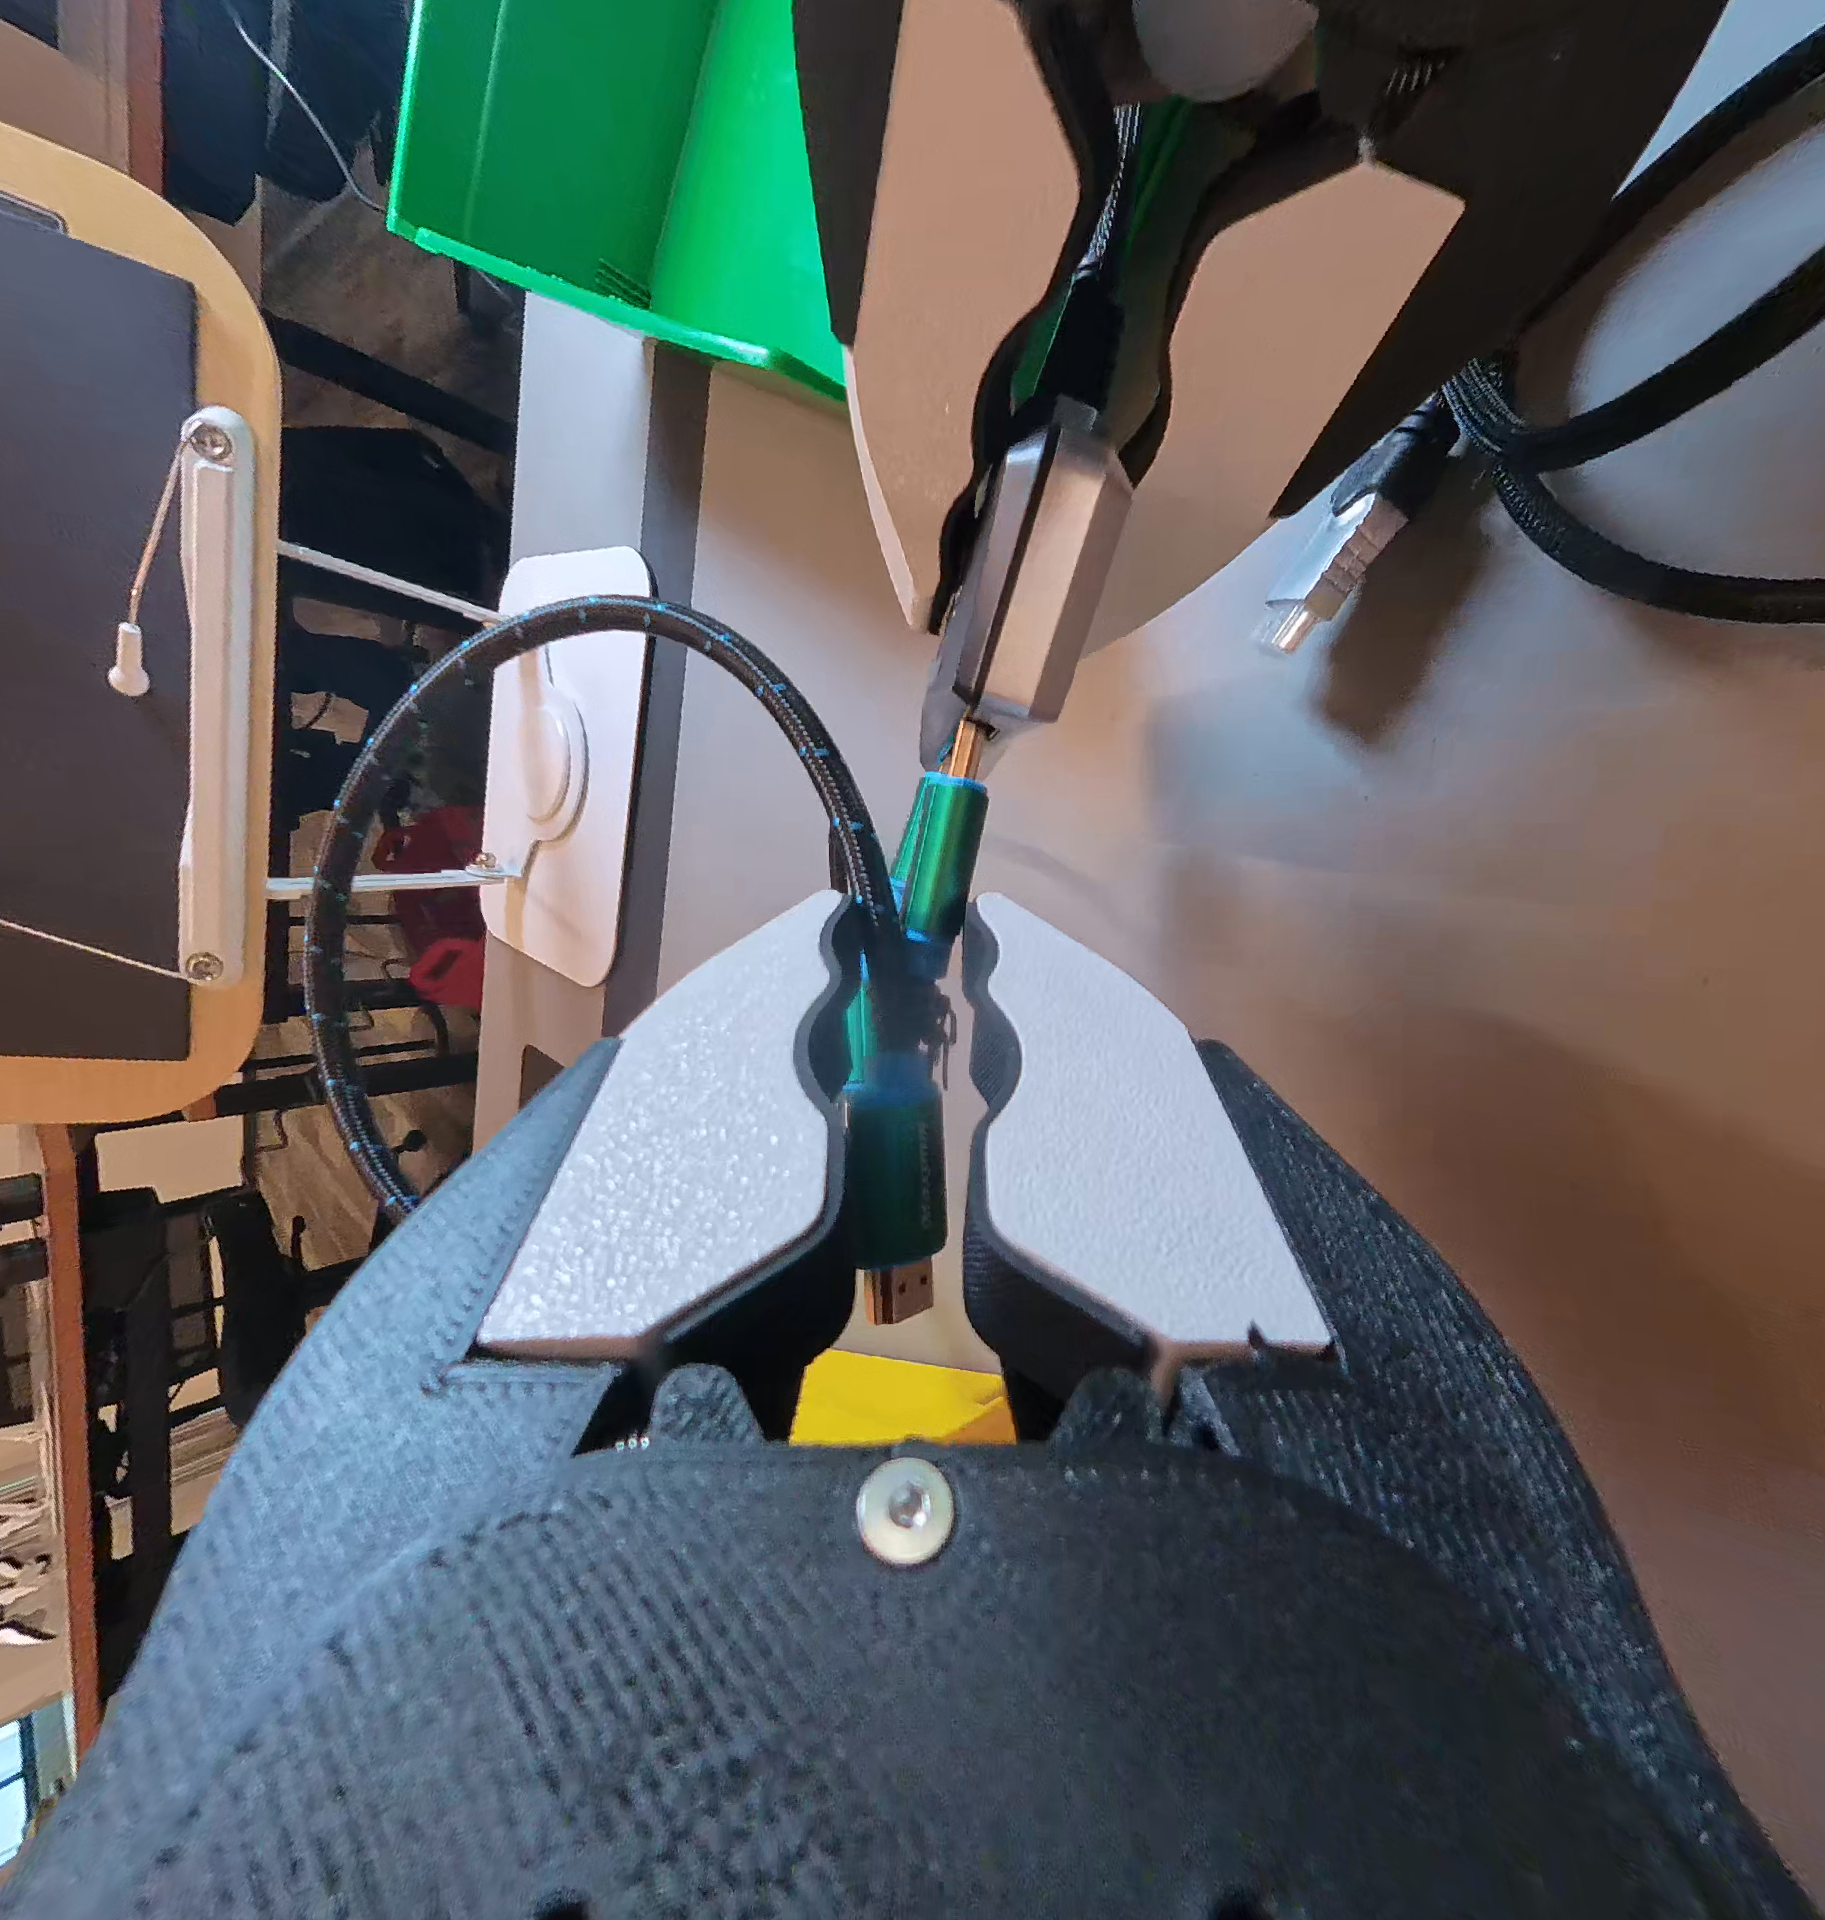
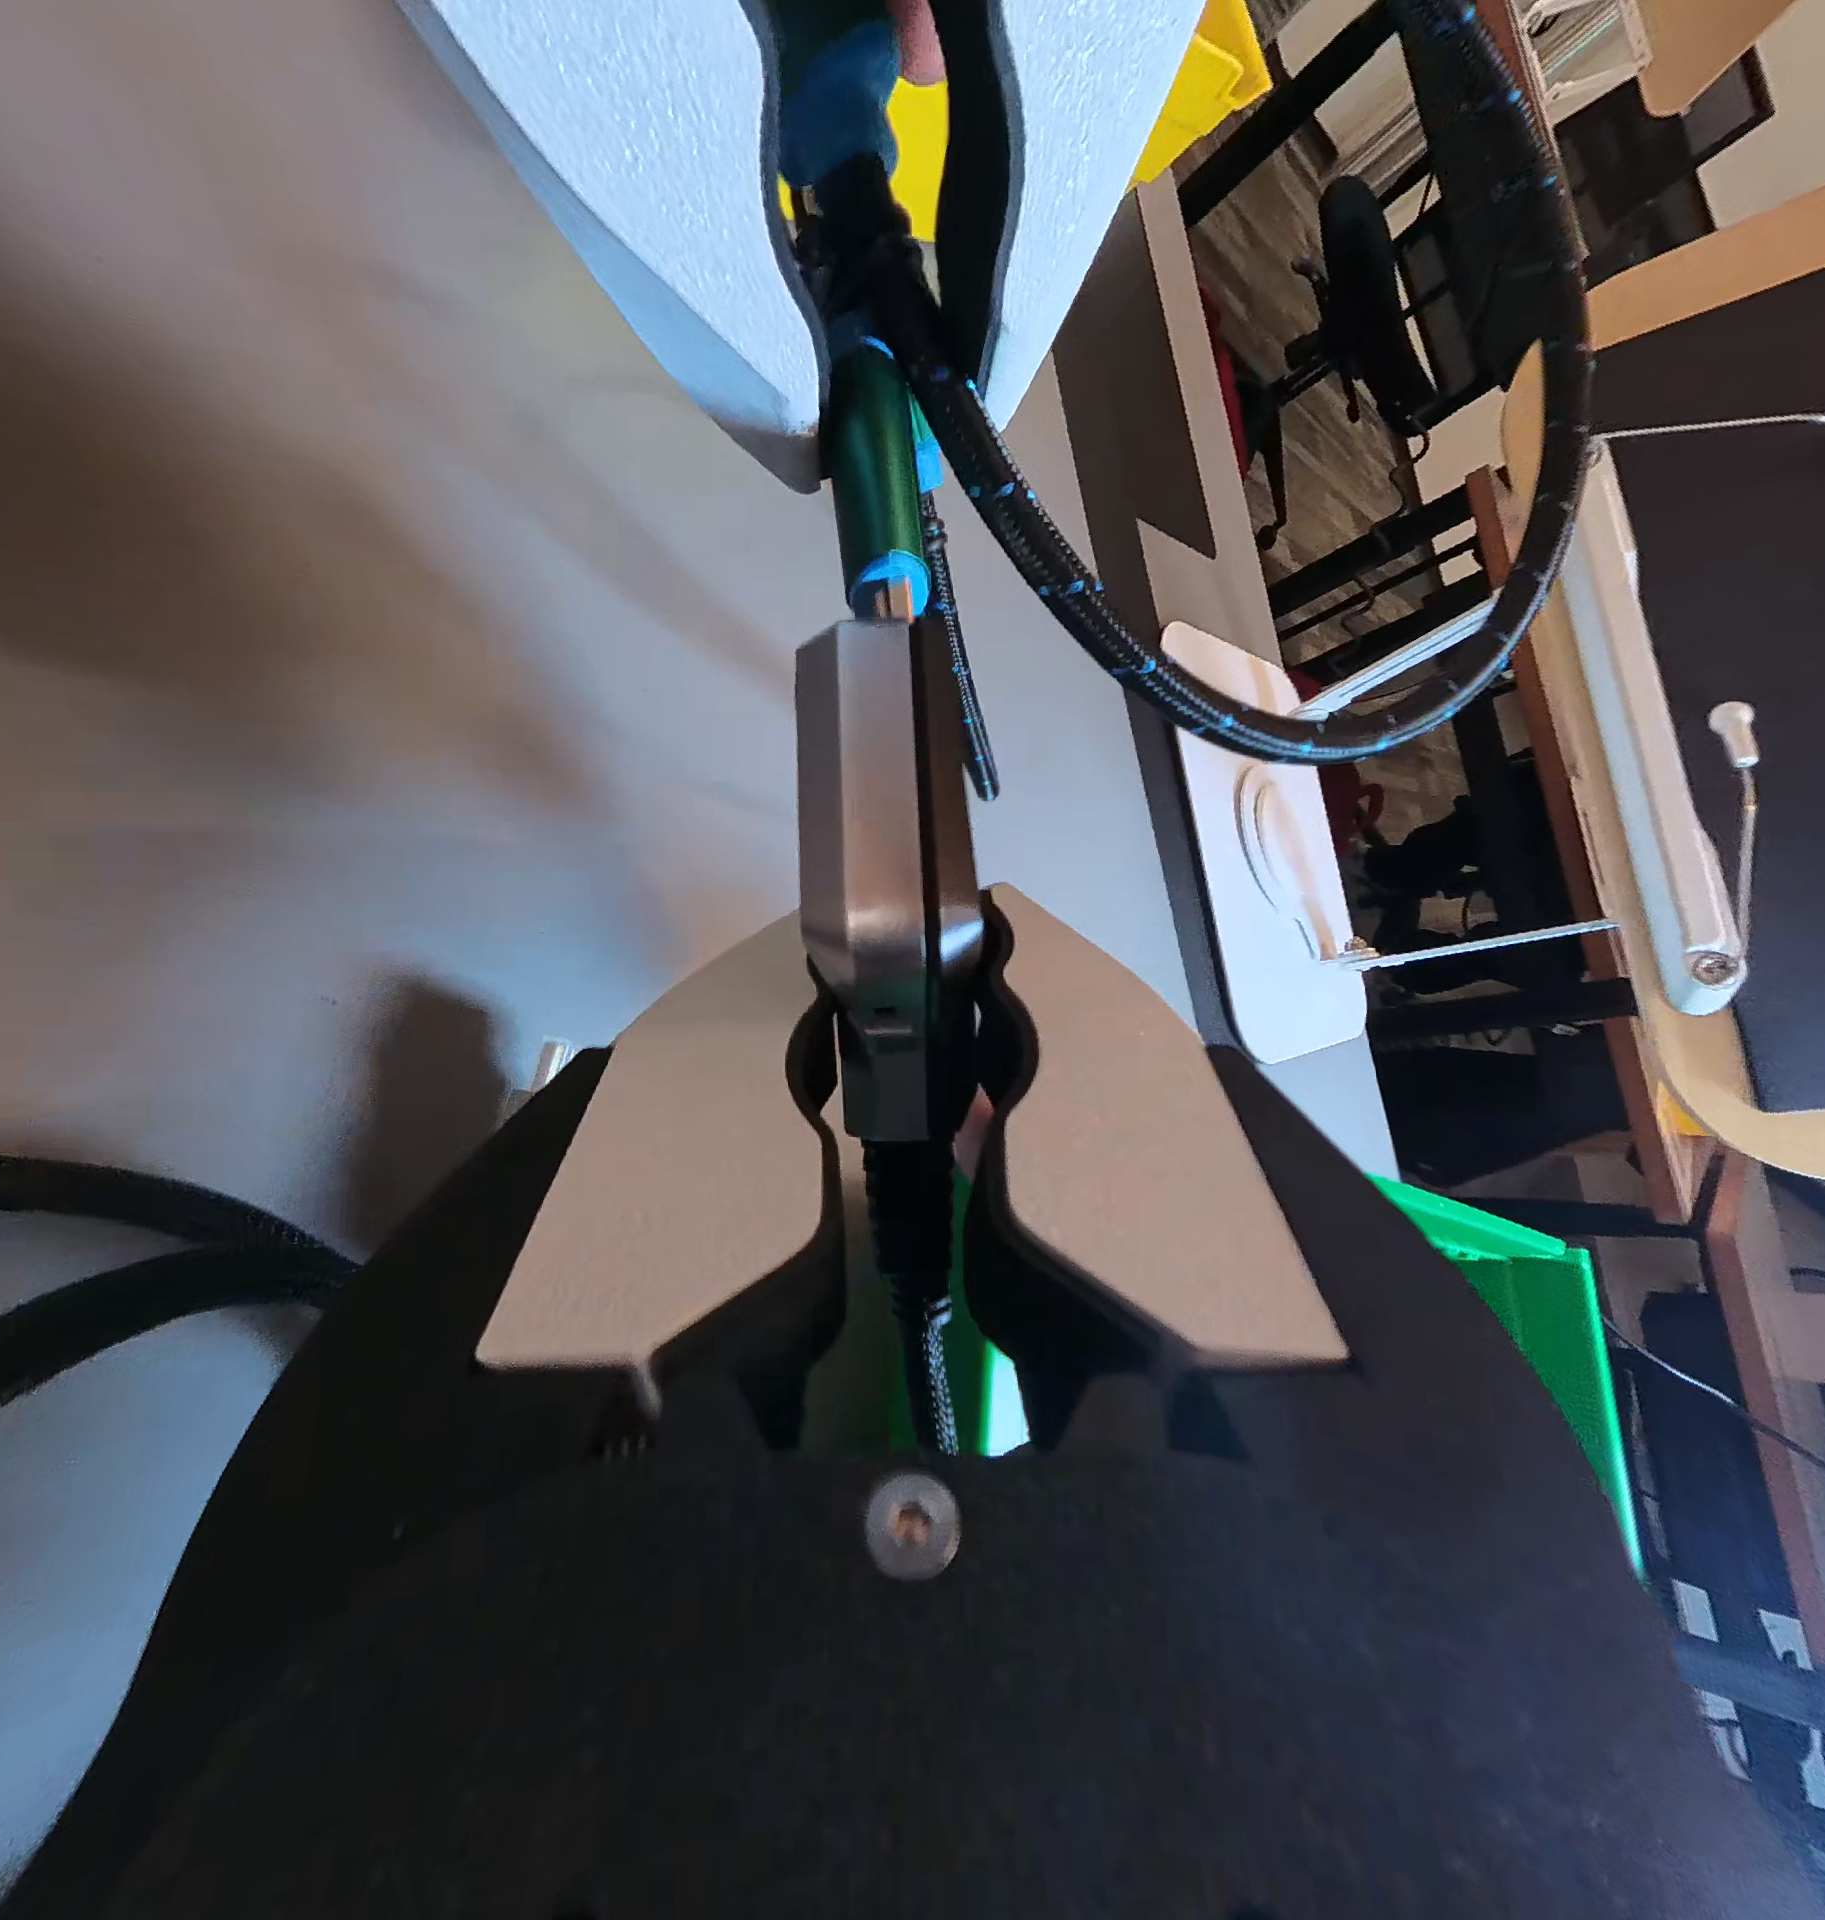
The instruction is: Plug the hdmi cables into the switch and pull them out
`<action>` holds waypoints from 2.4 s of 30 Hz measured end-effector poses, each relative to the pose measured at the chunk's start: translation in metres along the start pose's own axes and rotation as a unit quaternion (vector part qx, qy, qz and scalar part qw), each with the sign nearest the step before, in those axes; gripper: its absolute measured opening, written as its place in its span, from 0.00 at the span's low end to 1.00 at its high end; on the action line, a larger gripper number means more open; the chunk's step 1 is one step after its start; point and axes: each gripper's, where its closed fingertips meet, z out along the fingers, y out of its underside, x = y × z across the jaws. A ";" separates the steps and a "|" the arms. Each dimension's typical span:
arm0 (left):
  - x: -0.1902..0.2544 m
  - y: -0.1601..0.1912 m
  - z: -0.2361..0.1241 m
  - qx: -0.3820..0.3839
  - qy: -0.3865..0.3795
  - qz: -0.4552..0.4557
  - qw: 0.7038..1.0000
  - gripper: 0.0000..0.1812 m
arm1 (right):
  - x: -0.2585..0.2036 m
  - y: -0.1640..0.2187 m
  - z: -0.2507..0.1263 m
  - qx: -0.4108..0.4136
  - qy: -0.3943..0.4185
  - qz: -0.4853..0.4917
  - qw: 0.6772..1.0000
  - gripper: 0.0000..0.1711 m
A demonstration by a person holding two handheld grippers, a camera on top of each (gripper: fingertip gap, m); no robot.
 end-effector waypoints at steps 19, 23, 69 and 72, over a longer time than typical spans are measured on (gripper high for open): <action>0.012 -0.009 -0.003 0.081 0.065 0.010 0.995 0.10 | -0.011 -0.003 0.000 0.009 -0.041 0.033 0.999 0.13; 0.020 -0.009 0.001 0.076 0.080 0.024 0.994 0.10 | -0.021 0.000 0.005 -0.023 -0.052 0.010 0.998 0.12; -0.021 -0.017 -0.044 0.194 0.068 -0.068 0.976 0.15 | 0.008 -0.056 -0.047 0.045 -0.009 0.004 0.999 0.12; -0.074 -0.027 -0.108 0.341 0.023 -0.172 0.924 0.15 | 0.034 -0.075 -0.087 0.090 0.008 0.026 0.996 0.12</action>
